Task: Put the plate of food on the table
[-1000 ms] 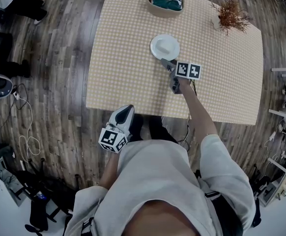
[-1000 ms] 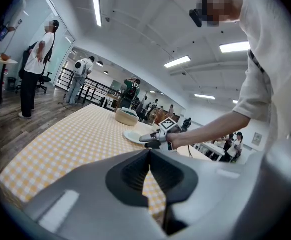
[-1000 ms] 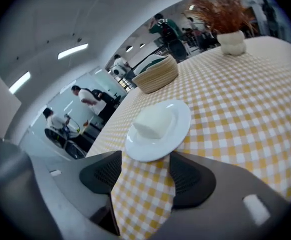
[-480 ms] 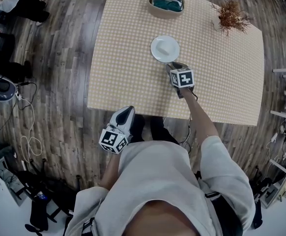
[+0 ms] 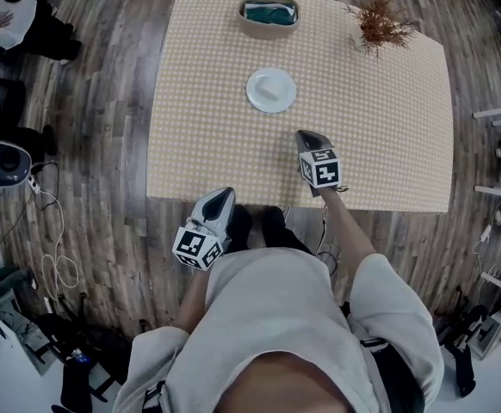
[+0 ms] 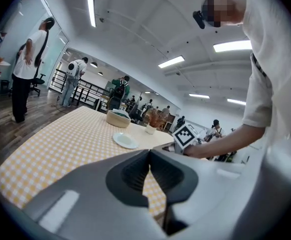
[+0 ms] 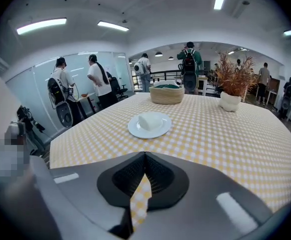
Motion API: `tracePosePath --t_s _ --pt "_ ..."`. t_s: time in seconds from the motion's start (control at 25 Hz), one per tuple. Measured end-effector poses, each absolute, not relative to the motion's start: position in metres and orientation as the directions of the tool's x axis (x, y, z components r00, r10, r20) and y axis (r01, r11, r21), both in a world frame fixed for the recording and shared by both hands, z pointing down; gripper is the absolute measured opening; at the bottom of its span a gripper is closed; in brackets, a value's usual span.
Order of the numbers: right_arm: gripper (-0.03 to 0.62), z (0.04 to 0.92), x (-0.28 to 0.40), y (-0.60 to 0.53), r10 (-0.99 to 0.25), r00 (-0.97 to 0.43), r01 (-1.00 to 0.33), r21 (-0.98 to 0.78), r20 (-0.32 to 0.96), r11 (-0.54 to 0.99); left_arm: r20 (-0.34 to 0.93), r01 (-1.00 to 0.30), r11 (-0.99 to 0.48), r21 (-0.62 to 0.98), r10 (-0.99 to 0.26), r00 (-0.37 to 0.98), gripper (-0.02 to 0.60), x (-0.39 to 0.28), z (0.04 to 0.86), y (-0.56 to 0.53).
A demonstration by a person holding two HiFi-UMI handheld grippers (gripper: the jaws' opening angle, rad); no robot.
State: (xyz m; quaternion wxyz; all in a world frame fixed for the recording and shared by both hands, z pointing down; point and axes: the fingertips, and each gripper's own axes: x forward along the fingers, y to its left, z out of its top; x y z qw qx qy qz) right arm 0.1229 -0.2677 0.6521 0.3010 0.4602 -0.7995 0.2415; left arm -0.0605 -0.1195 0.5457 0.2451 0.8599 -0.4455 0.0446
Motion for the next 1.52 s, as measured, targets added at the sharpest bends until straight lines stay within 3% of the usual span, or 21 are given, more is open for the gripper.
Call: tracePosePath --t_s 0.44,0.84,1.2,1.52 --pt "-0.002 0.598 0.185 -0.158 -0.666 -0.478 -0.874 -0.236 0.573 0.425 0.278 -0.777 -0.553 0.302 -0.728 0.626 0.010 0.011 0.519 -0.107" --pt "-0.002 0.571 0.192 -0.063 -0.656 -0.532 -0.826 -0.157 0.535 0.542 0.273 -0.772 -0.580 0.259 -0.723 0.635 0.009 0.064 0.505 -0.083" --pt "-0.002 0.546 0.171 -0.023 -0.679 -0.555 -0.818 -0.165 0.481 0.552 0.267 -0.727 -0.642 0.243 -0.676 0.686 0.009 0.072 0.498 -0.065" --pt "-0.002 0.534 0.124 0.015 -0.722 -0.517 -0.844 -0.133 0.460 0.519 0.236 -0.701 -0.666 0.255 -0.660 0.713 0.009 0.024 0.495 -0.020"
